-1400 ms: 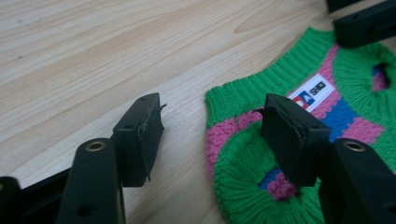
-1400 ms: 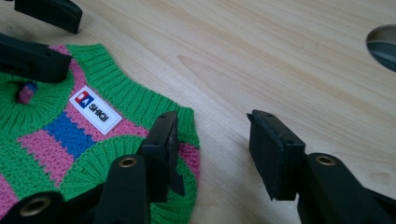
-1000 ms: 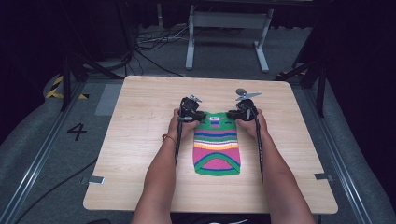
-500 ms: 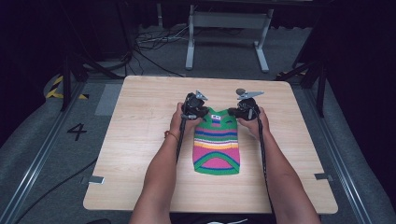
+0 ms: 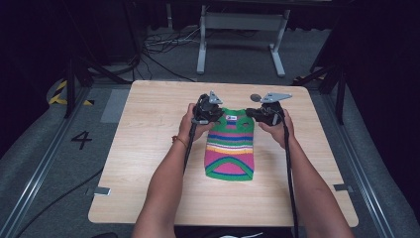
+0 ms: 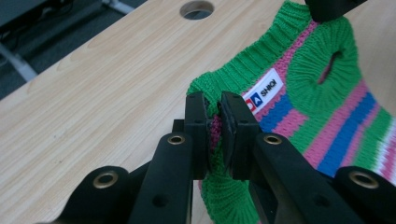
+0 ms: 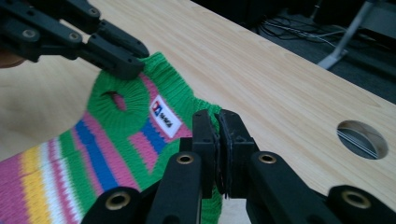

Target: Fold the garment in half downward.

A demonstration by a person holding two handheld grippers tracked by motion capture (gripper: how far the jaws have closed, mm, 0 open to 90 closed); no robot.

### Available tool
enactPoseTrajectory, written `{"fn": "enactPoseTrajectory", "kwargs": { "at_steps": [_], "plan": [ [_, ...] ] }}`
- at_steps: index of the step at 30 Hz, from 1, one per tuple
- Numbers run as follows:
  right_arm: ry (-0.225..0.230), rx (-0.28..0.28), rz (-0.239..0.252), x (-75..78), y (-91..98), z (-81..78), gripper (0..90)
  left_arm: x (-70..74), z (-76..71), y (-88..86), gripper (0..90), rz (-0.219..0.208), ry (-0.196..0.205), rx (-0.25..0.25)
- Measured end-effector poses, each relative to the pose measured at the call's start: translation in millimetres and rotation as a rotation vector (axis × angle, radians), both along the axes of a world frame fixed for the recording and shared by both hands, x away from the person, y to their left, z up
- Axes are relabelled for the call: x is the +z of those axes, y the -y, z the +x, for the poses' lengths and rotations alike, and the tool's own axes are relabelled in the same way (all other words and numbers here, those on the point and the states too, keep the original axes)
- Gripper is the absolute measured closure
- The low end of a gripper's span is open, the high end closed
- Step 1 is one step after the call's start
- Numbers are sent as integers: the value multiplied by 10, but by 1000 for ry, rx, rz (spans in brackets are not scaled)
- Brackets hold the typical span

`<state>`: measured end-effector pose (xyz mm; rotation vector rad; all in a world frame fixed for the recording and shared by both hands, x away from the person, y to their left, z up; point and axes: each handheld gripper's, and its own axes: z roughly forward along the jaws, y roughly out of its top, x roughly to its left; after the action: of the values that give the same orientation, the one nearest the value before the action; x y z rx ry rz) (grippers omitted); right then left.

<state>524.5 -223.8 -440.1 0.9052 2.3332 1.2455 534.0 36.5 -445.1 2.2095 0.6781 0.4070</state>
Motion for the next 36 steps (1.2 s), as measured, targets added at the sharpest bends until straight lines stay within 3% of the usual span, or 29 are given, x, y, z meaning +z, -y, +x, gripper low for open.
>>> {"fn": "enactPoseTrajectory", "kwargs": {
  "at_steps": [5,8,15,20,21,22,24,27,32,36],
  "plan": [
    [31,56,30,62,34,-187,862,43,-165,-96,814,29,44,-54],
    [43,99,31,94,48,-310,861,66,-308,-160,815,21,73,-106],
    [62,176,37,132,31,-577,860,70,-574,-262,811,21,96,-171],
    [68,237,-1,141,44,-837,859,63,-768,-314,814,31,103,-210],
    [74,246,-8,141,54,-879,859,61,-848,-318,814,42,97,-247],
    [77,251,-12,141,69,-919,859,61,-848,-318,815,42,97,-247],
    [72,260,-16,126,98,-1002,860,57,-982,-310,815,69,103,-290],
    [65,288,-13,81,118,-1105,859,51,-1106,-311,815,90,112,-312],
    [51,344,-56,-9,80,-1282,858,-9,-1260,-306,816,143,111,-349],
    [40,375,-80,-62,43,-1393,855,-68,-1340,-300,814,160,110,-374]
  ]
}}
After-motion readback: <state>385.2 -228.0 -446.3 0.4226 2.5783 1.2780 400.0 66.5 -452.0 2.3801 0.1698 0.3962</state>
